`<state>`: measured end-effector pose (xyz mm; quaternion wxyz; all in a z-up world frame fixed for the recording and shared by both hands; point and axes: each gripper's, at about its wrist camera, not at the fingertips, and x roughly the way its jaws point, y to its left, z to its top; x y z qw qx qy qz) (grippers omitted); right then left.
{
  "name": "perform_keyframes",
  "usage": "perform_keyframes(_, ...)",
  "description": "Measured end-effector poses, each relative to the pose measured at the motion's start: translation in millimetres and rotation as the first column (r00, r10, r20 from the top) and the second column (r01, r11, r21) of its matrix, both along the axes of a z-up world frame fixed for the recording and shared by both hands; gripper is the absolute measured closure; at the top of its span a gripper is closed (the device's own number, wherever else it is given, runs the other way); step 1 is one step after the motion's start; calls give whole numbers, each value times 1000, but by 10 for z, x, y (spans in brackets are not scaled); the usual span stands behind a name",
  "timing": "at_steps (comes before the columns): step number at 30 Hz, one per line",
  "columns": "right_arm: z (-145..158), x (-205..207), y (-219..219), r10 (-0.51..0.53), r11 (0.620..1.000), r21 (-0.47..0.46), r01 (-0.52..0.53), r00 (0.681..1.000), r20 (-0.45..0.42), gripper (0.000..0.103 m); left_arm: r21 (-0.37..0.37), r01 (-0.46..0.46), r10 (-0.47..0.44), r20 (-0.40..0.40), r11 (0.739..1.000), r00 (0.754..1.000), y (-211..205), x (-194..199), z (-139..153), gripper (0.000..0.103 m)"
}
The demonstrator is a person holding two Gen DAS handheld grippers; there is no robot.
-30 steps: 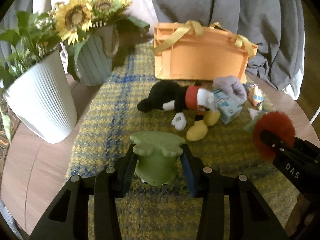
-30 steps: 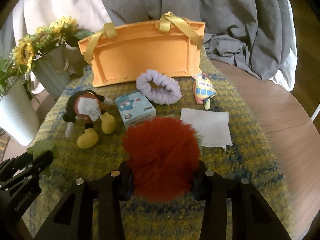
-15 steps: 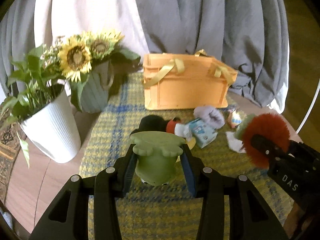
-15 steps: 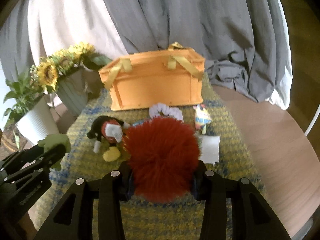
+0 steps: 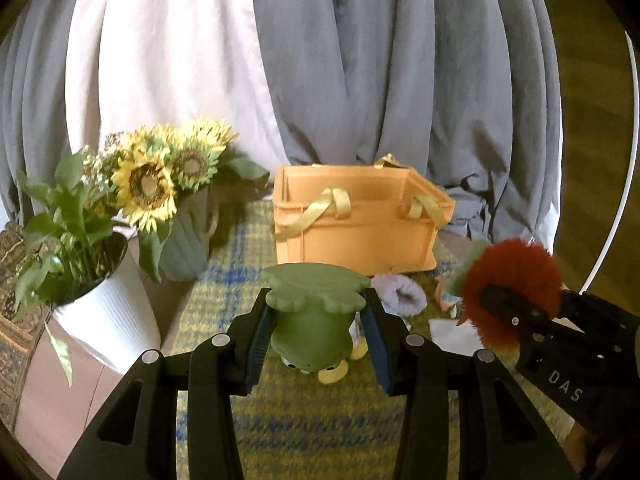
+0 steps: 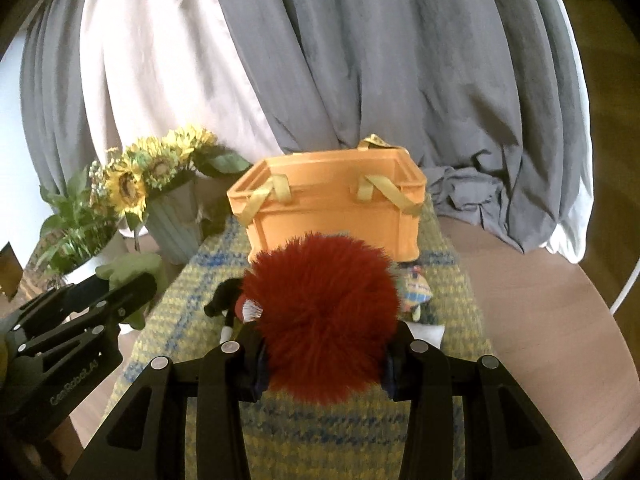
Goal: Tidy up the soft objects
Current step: 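Carry the frog and pompom with both grippers over the orange crate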
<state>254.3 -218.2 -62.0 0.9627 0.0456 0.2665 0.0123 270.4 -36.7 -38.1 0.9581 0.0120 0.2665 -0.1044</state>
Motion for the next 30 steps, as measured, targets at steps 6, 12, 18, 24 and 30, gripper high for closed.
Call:
perform_keyframes(6, 151, 89, -48, 14, 1000, -2, -14, 999, 44, 60, -8, 12, -12, 24, 1000, 1000, -63, 115, 135, 60)
perform_keyframes(12, 296, 235, -114, 25, 1000, -10, -25, 997, 70, 60, -10, 4, -3, 55, 1000, 998, -132, 251, 281, 60)
perform_keyframes(18, 412, 378, -175, 40, 999, -16, -39, 994, 102, 60, -13, -5, 6, 80, 1000, 997, -206, 404, 408, 60)
perform_keyframes(24, 505, 564, -188, 49, 998, -47, -43, 991, 127, 60, -12, -13, 14, 99, 1000, 995, -259, 584, 501, 60)
perform_keyframes(30, 620, 776, -202, 61, 997, -57, -53, 988, 145, 60, -9, -7, 8, 114, 1000, 994, -319, 795, 594, 60)
